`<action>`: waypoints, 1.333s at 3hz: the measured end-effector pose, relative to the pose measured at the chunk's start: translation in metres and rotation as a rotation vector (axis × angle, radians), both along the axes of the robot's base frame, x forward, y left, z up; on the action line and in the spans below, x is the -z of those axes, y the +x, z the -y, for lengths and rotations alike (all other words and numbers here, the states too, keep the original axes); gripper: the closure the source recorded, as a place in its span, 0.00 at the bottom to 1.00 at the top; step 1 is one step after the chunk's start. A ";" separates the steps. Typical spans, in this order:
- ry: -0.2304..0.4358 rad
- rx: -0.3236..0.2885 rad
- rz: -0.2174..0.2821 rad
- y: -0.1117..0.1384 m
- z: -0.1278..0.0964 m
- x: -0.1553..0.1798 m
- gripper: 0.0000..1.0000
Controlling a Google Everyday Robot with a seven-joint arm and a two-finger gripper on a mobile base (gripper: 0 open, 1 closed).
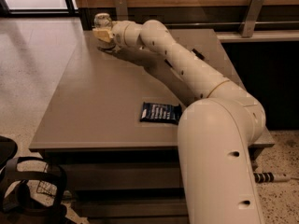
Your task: Knock 7up can over
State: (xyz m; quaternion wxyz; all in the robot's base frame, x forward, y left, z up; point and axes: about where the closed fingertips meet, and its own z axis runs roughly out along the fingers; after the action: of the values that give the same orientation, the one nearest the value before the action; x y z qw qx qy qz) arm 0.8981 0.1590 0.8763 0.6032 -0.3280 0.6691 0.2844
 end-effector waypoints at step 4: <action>-0.093 0.031 -0.041 -0.031 0.035 -0.015 1.00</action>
Offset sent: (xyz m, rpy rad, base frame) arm -0.0006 0.0031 -0.0010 0.0001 0.0014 0.0037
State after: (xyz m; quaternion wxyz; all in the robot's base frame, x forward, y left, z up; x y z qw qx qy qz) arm 0.8670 0.1236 0.8911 0.5779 -0.3393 0.6989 0.2500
